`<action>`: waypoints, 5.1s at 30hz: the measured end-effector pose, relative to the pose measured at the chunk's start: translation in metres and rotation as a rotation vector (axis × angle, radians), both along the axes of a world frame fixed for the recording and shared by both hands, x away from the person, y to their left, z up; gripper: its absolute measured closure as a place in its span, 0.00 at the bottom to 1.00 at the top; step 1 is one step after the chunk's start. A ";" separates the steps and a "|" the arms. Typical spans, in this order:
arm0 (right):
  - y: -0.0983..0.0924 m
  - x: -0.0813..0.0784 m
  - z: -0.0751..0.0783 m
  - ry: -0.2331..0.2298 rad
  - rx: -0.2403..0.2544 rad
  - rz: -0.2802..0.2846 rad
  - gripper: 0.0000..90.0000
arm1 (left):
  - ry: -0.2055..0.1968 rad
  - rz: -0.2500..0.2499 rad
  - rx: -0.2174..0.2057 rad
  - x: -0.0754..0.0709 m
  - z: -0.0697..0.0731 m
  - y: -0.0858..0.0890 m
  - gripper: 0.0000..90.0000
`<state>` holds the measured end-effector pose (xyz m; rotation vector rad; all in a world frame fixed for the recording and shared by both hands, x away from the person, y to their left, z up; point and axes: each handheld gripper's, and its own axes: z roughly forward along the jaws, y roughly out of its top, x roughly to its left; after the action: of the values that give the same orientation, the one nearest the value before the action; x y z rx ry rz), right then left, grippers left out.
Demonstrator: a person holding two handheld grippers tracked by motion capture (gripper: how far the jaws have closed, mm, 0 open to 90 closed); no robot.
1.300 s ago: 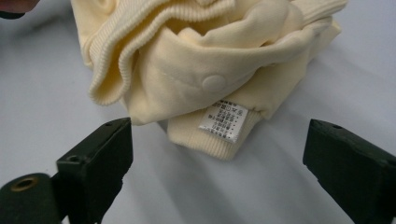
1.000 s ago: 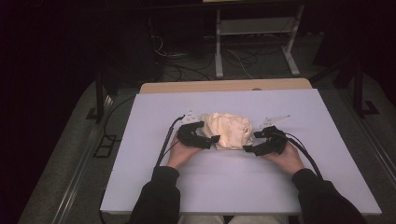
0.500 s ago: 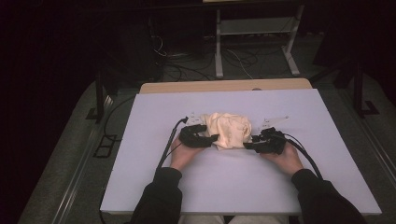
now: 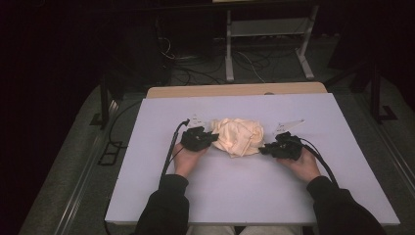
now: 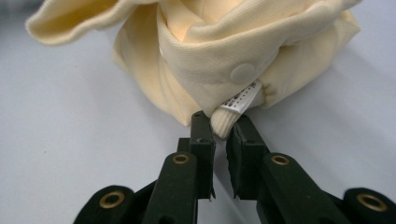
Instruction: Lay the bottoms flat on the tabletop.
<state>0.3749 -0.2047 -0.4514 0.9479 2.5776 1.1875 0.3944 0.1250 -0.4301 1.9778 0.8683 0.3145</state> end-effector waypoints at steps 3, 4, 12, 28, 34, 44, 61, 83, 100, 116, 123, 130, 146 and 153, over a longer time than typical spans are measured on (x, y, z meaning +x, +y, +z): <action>-0.004 0.000 0.003 0.001 0.005 -0.019 0.89 | -0.018 0.023 -0.012 0.000 0.007 0.008 0.89; -0.006 0.001 0.004 -0.001 0.005 -0.026 0.89 | -0.025 0.032 -0.014 0.000 0.010 0.011 0.89; -0.023 0.004 0.012 -0.008 0.031 -0.078 0.91 | -0.049 0.042 -0.029 -0.002 0.022 0.024 0.90; -0.038 0.006 0.018 0.018 0.047 -0.127 0.92 | -0.069 -0.029 -0.009 -0.011 0.031 0.012 0.90; -0.046 0.010 0.014 0.111 0.092 -0.161 0.70 | -0.054 -0.038 -0.001 -0.011 0.028 0.010 0.90; -0.057 0.012 0.030 0.076 0.206 -0.209 0.37 | -0.042 -0.039 0.004 -0.012 0.025 0.010 0.90; -0.026 0.046 0.046 0.025 0.131 -0.198 0.30 | -0.029 -0.042 -0.005 -0.012 0.023 0.010 0.90; -0.002 0.079 0.067 0.141 0.025 -0.270 0.83 | -0.086 -0.015 -0.006 -0.010 0.029 0.015 0.91; -0.008 0.080 0.161 -0.077 0.032 -0.300 0.84 | -0.228 0.043 -0.135 -0.018 0.077 0.041 0.91; 0.002 0.057 0.168 -0.083 0.046 -0.240 0.84 | -0.267 0.082 -0.154 -0.025 0.092 0.054 0.91; -0.003 0.043 0.104 0.051 0.076 -0.235 0.84 | -0.223 0.081 -0.113 -0.022 0.078 0.047 0.91; -0.019 0.023 0.072 0.116 0.156 -0.254 0.83 | -0.197 0.061 -0.102 -0.023 0.070 0.038 0.91; -0.012 -0.029 0.035 0.188 0.176 -0.245 0.83 | -0.181 0.032 -0.127 -0.017 0.074 0.002 0.91; -0.010 -0.033 0.027 0.205 0.141 -0.203 0.77 | -0.193 0.003 -0.104 -0.009 0.087 -0.023 0.92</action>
<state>0.3416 -0.2147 -0.4249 1.3925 2.4940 1.2884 0.3849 0.1019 -0.3427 1.8165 0.7492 0.4461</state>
